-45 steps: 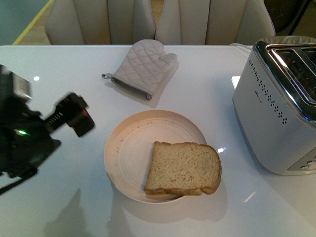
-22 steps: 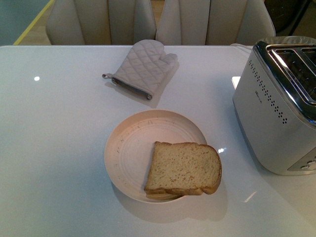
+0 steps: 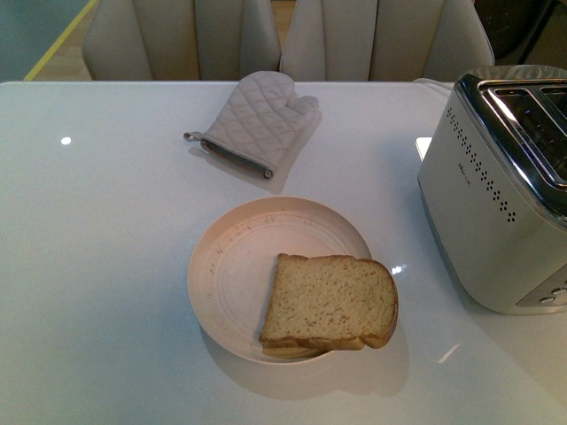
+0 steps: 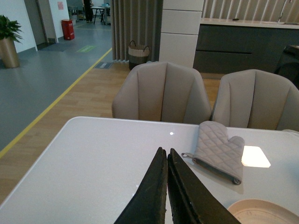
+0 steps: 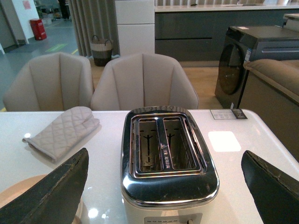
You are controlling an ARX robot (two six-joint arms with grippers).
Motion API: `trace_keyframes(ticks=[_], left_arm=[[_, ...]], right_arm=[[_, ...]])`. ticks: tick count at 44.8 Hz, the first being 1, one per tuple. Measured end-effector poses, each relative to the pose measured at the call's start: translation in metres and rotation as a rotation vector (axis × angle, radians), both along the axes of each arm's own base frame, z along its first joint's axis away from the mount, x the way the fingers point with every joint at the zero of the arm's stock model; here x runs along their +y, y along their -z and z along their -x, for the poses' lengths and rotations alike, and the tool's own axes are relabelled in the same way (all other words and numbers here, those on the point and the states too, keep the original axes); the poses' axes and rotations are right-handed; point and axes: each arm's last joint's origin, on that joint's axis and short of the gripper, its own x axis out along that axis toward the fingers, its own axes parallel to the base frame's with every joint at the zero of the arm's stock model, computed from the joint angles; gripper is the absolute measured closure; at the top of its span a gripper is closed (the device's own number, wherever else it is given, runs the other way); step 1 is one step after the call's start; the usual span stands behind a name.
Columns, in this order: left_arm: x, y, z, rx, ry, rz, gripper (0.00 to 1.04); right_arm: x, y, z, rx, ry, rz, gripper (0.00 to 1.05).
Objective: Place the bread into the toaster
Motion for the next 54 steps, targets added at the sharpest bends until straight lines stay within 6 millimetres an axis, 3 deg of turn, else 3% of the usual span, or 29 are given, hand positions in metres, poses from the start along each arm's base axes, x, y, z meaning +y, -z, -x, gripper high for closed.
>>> trace_keyframes(ticks=[7, 54], left_arm=[[0.000, 0.009, 0.005, -0.008, 0.000, -0.004, 1.02], [0.000, 0.011, 0.028, -0.007, 0.000, -0.006, 1.00]], right_arm=[[0.000, 0.000, 0.000, 0.000, 0.000, 0.000, 0.09], [0.000, 0.000, 0.000, 0.000, 0.000, 0.000, 0.09]])
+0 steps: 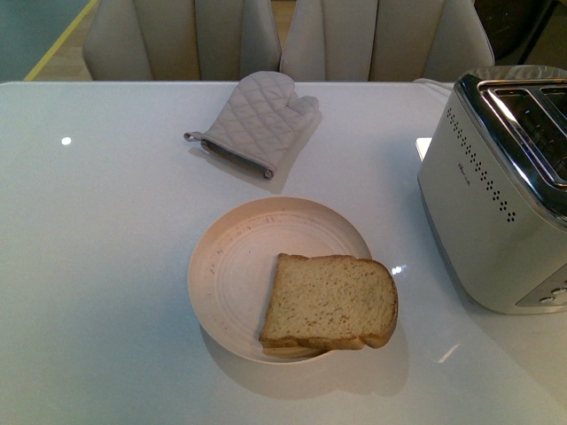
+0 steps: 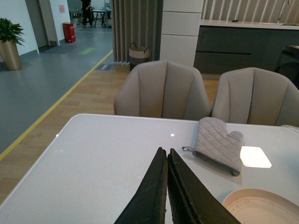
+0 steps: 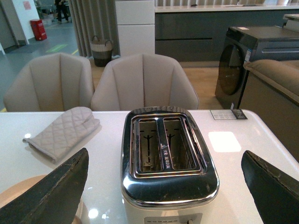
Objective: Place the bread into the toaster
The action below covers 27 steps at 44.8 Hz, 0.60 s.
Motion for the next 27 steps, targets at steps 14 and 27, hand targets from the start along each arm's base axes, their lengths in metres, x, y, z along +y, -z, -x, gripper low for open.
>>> trace_keyframes(ticks=[14, 27], left_arm=[[0.000, 0.000, 0.000, -0.001, -0.001, 0.000, 0.44], [0.000, 0.000, 0.000, -0.001, 0.000, -0.003, 0.08]], right_arm=[[0.010, 0.012, -0.002, 0.488, 0.165, -0.084, 0.09], [0.028, -0.011, -0.022, 0.670, 0.023, -0.433, 0.09]])
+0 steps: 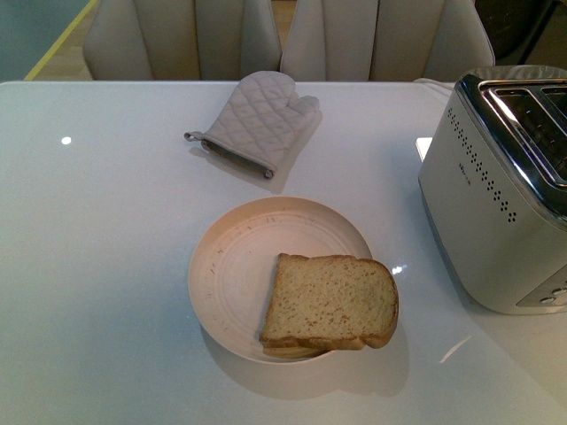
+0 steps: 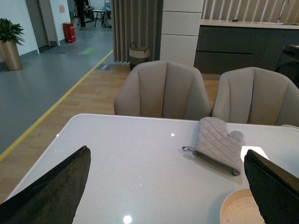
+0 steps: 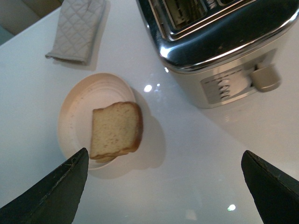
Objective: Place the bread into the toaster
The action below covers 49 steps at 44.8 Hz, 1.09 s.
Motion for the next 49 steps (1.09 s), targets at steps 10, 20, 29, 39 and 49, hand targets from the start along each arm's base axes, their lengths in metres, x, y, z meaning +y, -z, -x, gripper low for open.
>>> trace_keyframes(ticks=[10, 20, 29, 39, 49], left_arm=[[0.000, 0.000, 0.000, 0.000, 0.000, 0.000, 0.07], [0.000, 0.000, 0.000, 0.000, 0.000, 0.000, 0.07], [0.000, 0.000, 0.000, 0.000, 0.000, 0.000, 0.07], [0.000, 0.000, 0.000, 0.000, 0.000, 0.000, 0.07], [0.000, 0.000, 0.000, 0.000, 0.000, 0.000, 0.07]], right_arm=[[0.026, 0.022, -0.038, 0.156, -0.022, -0.167, 0.09], [0.047, 0.060, -0.062, 0.270, -0.077, -0.192, 0.09], [0.061, 0.094, -0.093, 0.330, -0.080, -0.185, 0.09], [0.075, 0.122, -0.121, 0.386, -0.068, -0.192, 0.09], [0.090, 0.144, -0.144, 0.425, -0.055, -0.198, 0.09]])
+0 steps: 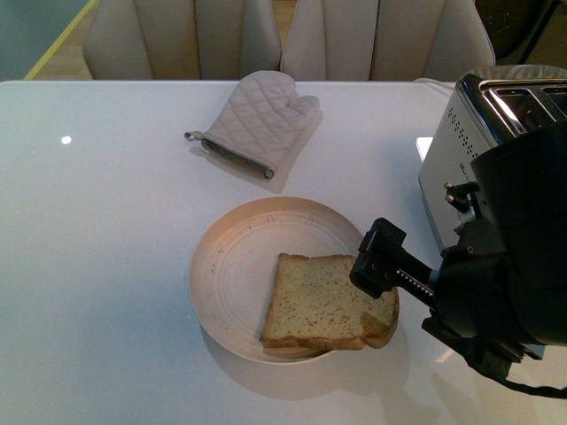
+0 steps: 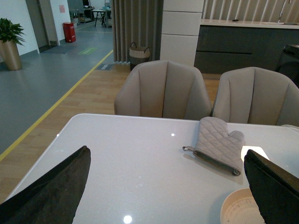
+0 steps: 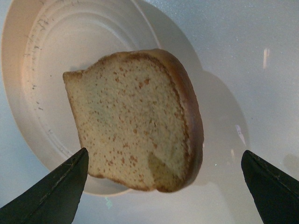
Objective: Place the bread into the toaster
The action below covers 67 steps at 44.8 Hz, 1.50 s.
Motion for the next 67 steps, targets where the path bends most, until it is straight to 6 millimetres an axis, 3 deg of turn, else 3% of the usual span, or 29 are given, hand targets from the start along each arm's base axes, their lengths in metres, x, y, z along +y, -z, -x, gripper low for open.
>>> trace_keyframes(ticks=[19, 30, 32, 43, 53, 57, 67], left_arm=[[0.000, 0.000, 0.000, 0.000, 0.000, 0.000, 0.07], [0.000, 0.000, 0.000, 0.000, 0.000, 0.000, 0.07], [0.000, 0.000, 0.000, 0.000, 0.000, 0.000, 0.07], [0.000, 0.000, 0.000, 0.000, 0.000, 0.000, 0.07], [0.000, 0.000, 0.000, 0.000, 0.000, 0.000, 0.07], [0.000, 0.000, 0.000, 0.000, 0.000, 0.000, 0.07], [0.000, 0.000, 0.000, 0.000, 0.000, 0.000, 0.07]], right_arm=[[0.014, 0.021, -0.032, 0.018, 0.016, -0.013, 0.09], [0.020, 0.028, -0.035, 0.041, 0.017, -0.018, 0.09], [0.020, 0.028, -0.035, 0.042, 0.017, -0.018, 0.14], [0.020, 0.029, -0.034, 0.043, 0.018, 0.006, 0.60], [0.020, 0.029, -0.035, 0.032, -0.012, 0.049, 0.94], [0.020, 0.028, -0.035, 0.025, -0.029, 0.063, 1.01], [0.021, 0.025, -0.036, -0.005, -0.083, 0.121, 1.01]])
